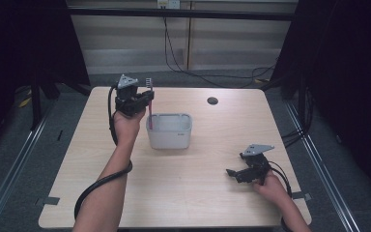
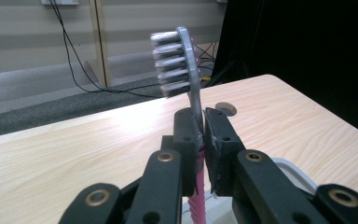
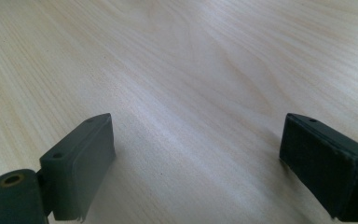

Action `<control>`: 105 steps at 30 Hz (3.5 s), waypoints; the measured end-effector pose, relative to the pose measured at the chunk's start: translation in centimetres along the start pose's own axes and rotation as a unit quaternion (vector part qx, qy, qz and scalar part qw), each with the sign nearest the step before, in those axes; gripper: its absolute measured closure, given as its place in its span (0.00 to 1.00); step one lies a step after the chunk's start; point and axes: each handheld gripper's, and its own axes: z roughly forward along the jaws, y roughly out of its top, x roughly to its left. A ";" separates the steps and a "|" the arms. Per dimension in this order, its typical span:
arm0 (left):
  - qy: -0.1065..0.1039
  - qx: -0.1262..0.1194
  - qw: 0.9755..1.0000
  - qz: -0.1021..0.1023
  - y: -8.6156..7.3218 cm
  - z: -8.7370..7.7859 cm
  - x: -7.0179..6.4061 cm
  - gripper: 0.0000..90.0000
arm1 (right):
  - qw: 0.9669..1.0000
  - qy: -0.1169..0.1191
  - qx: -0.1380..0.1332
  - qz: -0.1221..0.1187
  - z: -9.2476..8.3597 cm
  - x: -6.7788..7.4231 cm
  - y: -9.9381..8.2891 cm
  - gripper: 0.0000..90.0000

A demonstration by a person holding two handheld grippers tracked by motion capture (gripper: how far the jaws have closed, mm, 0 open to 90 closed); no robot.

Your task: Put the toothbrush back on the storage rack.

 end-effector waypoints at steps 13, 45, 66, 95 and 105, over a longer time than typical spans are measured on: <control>0.003 0.001 1.000 -0.002 -0.8 0.2 -0.1 0.93 | 1.000 0.000 0.000 0.000 0.0 0.0 0.0 0.11; 0.006 0.019 1.000 -0.016 -4.4 0.6 -0.2 0.93 | 1.000 0.000 0.000 0.000 0.0 0.0 0.0 0.11; 0.007 0.033 0.999 -0.020 -5.6 0.5 -0.2 0.93 | 1.000 0.000 0.000 0.000 0.0 0.0 0.0 0.11; 0.006 0.041 0.999 -0.003 -6.4 0.1 -0.8 0.93 | 1.000 0.000 0.000 0.000 0.0 0.0 0.0 0.11; 0.006 0.044 0.999 -0.001 -6.4 0.1 -0.6 0.91 | 1.000 0.000 0.000 0.000 0.0 0.0 0.0 0.11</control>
